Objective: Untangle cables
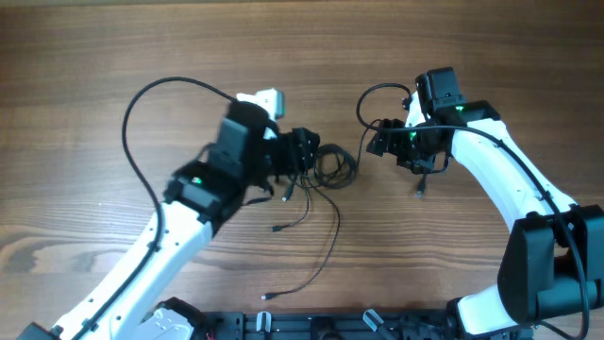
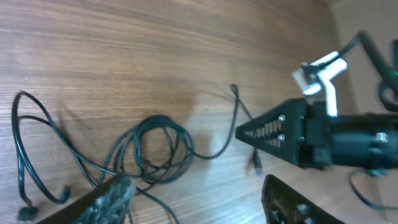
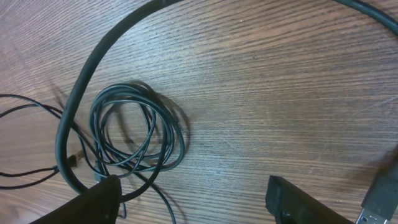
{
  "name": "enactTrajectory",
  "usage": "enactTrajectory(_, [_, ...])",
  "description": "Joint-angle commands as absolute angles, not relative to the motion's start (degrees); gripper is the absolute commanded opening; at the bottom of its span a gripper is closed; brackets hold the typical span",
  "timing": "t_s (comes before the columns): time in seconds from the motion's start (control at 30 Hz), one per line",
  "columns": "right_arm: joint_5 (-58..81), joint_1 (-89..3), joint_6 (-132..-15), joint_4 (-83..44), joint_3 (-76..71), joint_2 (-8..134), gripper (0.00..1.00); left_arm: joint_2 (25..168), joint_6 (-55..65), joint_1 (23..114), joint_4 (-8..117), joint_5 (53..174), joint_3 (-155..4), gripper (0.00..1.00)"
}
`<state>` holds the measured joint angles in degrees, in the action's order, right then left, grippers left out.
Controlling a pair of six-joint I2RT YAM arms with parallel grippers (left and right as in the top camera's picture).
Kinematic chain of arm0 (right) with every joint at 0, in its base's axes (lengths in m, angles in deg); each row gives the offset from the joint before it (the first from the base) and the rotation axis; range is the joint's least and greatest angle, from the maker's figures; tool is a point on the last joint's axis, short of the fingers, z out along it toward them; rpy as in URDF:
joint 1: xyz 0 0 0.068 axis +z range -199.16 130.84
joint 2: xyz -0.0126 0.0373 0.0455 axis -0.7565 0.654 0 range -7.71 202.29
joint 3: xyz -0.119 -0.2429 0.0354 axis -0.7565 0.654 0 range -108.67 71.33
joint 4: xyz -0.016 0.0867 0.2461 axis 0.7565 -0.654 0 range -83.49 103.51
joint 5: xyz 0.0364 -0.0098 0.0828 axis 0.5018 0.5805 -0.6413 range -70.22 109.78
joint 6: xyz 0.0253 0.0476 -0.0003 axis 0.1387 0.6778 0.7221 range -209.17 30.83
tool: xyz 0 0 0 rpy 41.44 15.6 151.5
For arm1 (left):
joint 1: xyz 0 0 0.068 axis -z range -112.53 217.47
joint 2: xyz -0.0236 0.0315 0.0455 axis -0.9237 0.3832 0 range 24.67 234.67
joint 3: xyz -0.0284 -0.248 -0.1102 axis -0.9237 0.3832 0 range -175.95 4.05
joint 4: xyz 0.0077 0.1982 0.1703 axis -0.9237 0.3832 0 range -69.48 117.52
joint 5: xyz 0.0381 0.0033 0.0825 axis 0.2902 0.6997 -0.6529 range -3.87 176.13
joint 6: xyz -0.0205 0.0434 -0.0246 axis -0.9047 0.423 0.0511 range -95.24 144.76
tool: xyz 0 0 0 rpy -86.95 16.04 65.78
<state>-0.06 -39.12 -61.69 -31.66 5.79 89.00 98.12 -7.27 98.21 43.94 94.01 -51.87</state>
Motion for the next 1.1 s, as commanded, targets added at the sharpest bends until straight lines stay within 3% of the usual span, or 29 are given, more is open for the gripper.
enactTrajectory(0.0, [0.9, -39.0, -60.5, -31.6, 4.7, 89.6, 0.75, 103.8, -9.1, 99.3, 45.4, 84.1, -56.9, 0.66])
enactTrajectory(0.33, [0.9, -41.9, -60.7, -33.3, 4.7, 89.6, 0.74, 129.3, -7.1, 99.5, 56.2, 81.4, -73.8, 0.66])
enactTrajectory(0.73, [-9.0, -42.1, -66.3, -32.9, 4.7, 87.5, 0.62, 138.8, -6.9, 101.2, 55.6, 82.4, -73.8, 0.40])
enactTrajectory(0.9, [-9.9, -42.0, -66.7, -32.4, 4.7, 83.6, 0.60, 138.8, -7.0, 101.2, 53.1, 83.9, -73.8, 0.37])
enactTrajectory(1.07, [-9.9, -42.0, -65.4, -32.1, 4.7, 79.1, 0.59, 138.9, -7.0, 101.2, 52.9, 84.2, -73.8, 0.28])
